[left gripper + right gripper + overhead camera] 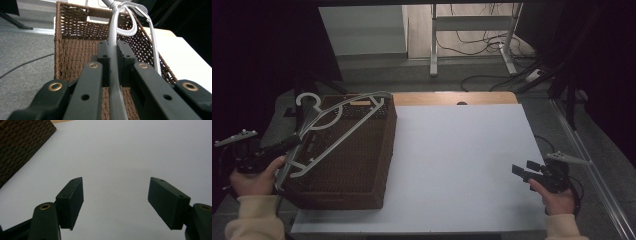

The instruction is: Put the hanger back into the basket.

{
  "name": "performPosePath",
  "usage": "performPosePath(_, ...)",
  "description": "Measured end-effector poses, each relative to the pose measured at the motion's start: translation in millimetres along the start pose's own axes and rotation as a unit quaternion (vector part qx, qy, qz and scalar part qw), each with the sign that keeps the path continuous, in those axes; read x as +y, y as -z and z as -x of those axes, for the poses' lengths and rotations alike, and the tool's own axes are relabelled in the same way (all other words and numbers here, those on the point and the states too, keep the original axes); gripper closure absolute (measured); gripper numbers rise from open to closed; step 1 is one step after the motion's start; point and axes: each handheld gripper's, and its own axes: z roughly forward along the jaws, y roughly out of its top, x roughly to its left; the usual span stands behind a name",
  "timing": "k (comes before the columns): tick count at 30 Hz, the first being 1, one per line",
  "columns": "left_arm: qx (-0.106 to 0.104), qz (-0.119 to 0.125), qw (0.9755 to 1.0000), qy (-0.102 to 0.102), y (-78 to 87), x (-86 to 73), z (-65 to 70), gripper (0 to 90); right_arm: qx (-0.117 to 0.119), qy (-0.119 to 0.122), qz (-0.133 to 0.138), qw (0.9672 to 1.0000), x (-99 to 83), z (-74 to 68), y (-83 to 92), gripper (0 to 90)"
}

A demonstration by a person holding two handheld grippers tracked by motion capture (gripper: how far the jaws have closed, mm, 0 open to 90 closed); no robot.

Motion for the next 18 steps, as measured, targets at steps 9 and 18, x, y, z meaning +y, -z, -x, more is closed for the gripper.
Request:
performPosePath(9,0.016,-0.002,0.9997,0.016,-13.9,-7.0,-7.2,82.3,0.0,0.001,0.0,1.0,-0.1,0.3,0.0,28.9)
performPosePath(18,0.017,-0.012,0.9996,0.016,-28.2,-15.1,-14.4,82.2,-0.001,0.003,-0.001,1.0,0.2,-0.7,-1.1,28.8)
